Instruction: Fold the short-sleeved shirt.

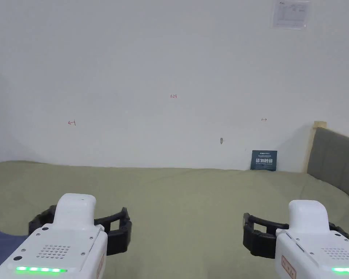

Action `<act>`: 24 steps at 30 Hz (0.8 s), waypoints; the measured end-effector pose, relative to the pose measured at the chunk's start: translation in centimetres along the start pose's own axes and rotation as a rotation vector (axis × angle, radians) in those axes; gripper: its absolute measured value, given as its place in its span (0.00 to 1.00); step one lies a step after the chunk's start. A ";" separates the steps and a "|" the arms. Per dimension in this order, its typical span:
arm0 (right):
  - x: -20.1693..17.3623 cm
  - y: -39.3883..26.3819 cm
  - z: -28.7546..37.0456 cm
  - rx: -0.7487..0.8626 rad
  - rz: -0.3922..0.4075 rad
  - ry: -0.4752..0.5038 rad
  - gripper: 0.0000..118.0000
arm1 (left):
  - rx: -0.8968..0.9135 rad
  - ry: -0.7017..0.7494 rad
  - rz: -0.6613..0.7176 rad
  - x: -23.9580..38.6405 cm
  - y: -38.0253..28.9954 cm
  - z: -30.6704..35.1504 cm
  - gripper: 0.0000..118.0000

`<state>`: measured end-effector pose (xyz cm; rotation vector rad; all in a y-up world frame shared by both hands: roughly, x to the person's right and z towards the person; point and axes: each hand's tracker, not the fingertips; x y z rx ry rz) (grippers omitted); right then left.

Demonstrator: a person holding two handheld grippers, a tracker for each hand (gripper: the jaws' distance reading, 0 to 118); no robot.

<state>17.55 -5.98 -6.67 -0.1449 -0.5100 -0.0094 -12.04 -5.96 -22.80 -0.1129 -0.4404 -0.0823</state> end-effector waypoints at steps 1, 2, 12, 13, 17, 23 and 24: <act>0.0 -0.1 0.1 -0.005 0.004 -0.002 0.92 | 0.004 -0.011 0.003 0.0 0.0 0.1 0.74; 0.1 -0.2 0.2 -0.006 0.008 -0.006 0.66 | 0.005 -0.011 0.002 0.1 0.0 0.1 0.27; -0.9 -0.9 0.9 -0.041 0.012 0.027 0.06 | -0.017 0.017 0.007 -1.0 -0.3 0.8 0.02; -1.5 -0.6 0.9 -0.029 0.015 0.048 0.06 | -0.018 0.027 0.012 -1.7 -0.1 1.1 0.02; -6.0 1.3 0.6 0.004 0.015 0.183 0.06 | -0.001 0.157 0.017 -6.3 0.8 3.5 0.02; -16.1 2.7 0.2 0.024 0.031 0.449 0.06 | -0.044 0.385 0.065 -14.1 0.6 9.5 0.02; -17.5 2.7 0.3 0.018 0.028 0.492 0.06 | -0.047 0.419 0.078 -15.0 0.5 10.5 0.02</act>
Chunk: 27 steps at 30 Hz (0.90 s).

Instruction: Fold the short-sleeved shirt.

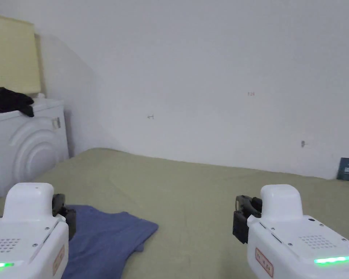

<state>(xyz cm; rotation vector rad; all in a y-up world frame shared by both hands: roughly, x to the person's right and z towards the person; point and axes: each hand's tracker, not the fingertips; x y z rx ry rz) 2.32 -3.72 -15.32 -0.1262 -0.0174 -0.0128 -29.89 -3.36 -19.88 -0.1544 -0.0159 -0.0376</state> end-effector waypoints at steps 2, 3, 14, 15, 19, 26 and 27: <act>-2.8 -0.2 -1.3 -0.017 -0.011 0.098 0.06 | -0.001 0.069 0.014 -2.5 -0.4 1.4 0.02; -3.9 -0.4 -1.7 -0.025 -0.009 0.132 0.06 | -0.001 0.090 0.016 -3.4 -0.6 1.9 0.02; -4.5 -3.0 -4.2 -0.092 0.001 0.176 0.06 | -0.129 0.025 -0.014 -5.9 -2.1 -1.6 0.02; -3.5 -3.2 -4.2 -0.101 -0.005 0.160 0.06 | -0.161 0.004 -0.038 -5.4 -1.7 -3.4 0.02; 1.1 -4.4 -5.1 -0.147 -0.030 0.050 0.06 | -0.249 -0.143 -0.107 -2.6 0.2 -13.0 0.02; 9.0 -6.5 -7.4 -0.235 -0.080 -0.121 0.06 | -0.701 -0.378 -0.251 4.6 0.8 -33.1 0.02; 9.8 -6.9 -7.6 -0.251 -0.089 -0.139 0.06 | -0.782 -0.407 -0.235 5.3 -0.1 -35.6 0.02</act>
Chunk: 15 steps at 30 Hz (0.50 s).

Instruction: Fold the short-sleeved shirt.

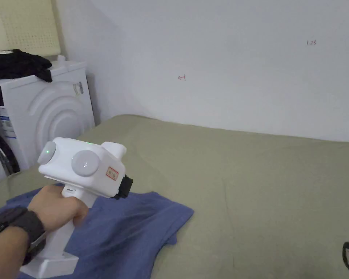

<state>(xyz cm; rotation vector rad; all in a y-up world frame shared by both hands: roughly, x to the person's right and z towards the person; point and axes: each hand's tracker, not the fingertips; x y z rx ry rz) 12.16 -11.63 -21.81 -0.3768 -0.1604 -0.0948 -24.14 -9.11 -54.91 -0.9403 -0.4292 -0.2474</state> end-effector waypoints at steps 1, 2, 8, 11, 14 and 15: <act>0.9 -0.3 -0.5 -0.009 -0.018 -0.009 0.06 | -0.056 -0.028 0.020 -0.5 1.0 -2.7 0.02; 1.7 -0.7 -1.0 -0.017 -0.030 -0.017 0.06 | -0.139 -0.039 0.027 -0.5 1.4 -5.2 0.03; 5.1 -2.6 -3.3 -0.107 -0.070 -0.028 0.06 | -0.304 0.042 0.072 -2.4 1.7 -14.2 1.00; 5.7 -3.4 -4.0 -0.120 -0.067 -0.027 0.06 | -0.243 -0.024 0.184 -3.8 2.0 -14.6 0.97; 5.8 -4.0 -4.4 -0.135 -0.092 -0.001 0.06 | -0.269 -0.043 0.223 -3.3 0.5 -16.5 0.97; 5.8 -4.2 -4.3 -0.135 -0.101 0.006 0.06 | -0.275 -0.045 0.215 -2.9 0.1 -17.1 0.97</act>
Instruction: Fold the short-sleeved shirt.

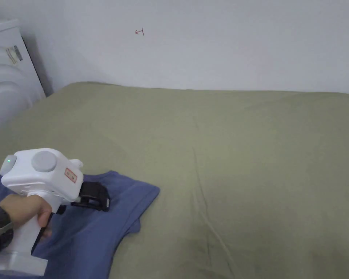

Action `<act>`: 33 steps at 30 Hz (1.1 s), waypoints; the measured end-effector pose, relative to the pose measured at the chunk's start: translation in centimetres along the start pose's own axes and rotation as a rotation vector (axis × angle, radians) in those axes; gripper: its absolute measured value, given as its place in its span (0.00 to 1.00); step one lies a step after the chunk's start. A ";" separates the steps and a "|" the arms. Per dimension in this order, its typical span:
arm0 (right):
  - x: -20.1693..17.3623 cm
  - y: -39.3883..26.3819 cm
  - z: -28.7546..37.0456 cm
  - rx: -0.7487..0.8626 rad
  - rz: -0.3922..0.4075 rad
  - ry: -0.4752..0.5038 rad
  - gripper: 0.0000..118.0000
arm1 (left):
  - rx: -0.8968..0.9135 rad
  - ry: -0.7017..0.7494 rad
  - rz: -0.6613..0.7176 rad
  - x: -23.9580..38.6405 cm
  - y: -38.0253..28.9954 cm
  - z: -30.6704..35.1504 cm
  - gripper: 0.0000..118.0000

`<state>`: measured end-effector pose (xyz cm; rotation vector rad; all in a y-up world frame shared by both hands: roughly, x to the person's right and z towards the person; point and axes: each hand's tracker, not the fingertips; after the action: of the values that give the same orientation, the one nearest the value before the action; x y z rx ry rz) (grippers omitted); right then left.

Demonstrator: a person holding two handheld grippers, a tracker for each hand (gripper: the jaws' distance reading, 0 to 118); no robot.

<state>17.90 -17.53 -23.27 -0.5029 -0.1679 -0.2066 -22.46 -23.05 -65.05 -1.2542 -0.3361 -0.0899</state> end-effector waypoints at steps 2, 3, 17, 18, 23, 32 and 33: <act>-0.2 -0.4 0.0 -0.004 -0.005 0.010 0.06 | -0.002 0.010 -0.044 0.9 -0.8 -1.2 0.93; -0.3 -0.5 0.0 -0.007 -0.002 0.012 0.06 | 0.001 0.026 -0.054 0.6 -0.9 -1.8 0.84; -1.4 -1.2 0.9 -0.014 -0.038 0.036 0.06 | 0.229 -0.109 0.033 -0.9 -1.9 3.5 0.00; -1.5 -1.2 1.1 -0.009 -0.040 0.037 0.06 | 0.234 -0.110 0.023 -0.6 -1.8 4.1 0.00; -1.8 -0.8 2.0 0.011 -0.044 0.043 0.06 | 0.276 -0.143 -0.080 2.5 -0.4 7.3 0.00; -0.9 0.0 5.1 0.066 -0.070 0.042 0.06 | 0.377 -0.327 -0.334 18.5 4.6 11.8 0.00; -0.5 0.0 5.6 0.074 -0.075 0.036 0.06 | 0.370 -0.339 -0.367 20.8 5.0 11.8 0.00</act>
<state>16.81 -14.66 -18.54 -0.4191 -0.1585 -0.2819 -3.83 -7.97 -60.26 -0.8266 -0.8374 -0.1222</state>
